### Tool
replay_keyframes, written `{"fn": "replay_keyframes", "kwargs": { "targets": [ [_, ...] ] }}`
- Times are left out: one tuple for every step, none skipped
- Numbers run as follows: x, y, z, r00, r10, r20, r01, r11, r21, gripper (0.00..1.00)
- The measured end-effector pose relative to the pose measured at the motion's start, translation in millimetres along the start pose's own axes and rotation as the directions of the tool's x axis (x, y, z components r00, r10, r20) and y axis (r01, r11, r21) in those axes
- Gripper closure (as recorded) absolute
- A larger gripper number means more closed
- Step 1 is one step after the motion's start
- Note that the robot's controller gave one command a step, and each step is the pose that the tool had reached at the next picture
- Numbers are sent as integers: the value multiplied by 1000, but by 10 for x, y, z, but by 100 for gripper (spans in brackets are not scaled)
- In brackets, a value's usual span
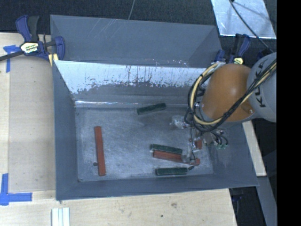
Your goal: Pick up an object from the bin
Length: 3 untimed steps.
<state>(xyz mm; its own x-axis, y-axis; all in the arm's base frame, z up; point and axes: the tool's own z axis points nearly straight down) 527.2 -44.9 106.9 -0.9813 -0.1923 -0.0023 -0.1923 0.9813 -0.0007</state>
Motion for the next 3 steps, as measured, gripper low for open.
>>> {"fn": "replay_keyframes", "kwargs": {
  "targets": [
    [181,314,218,994,111,0,-111,994,0,0],
    [-55,453,338,990,138,10,-138,990,0,100],
    [-55,453,339,990,138,9,-138,990,0,100]
  ]
}}
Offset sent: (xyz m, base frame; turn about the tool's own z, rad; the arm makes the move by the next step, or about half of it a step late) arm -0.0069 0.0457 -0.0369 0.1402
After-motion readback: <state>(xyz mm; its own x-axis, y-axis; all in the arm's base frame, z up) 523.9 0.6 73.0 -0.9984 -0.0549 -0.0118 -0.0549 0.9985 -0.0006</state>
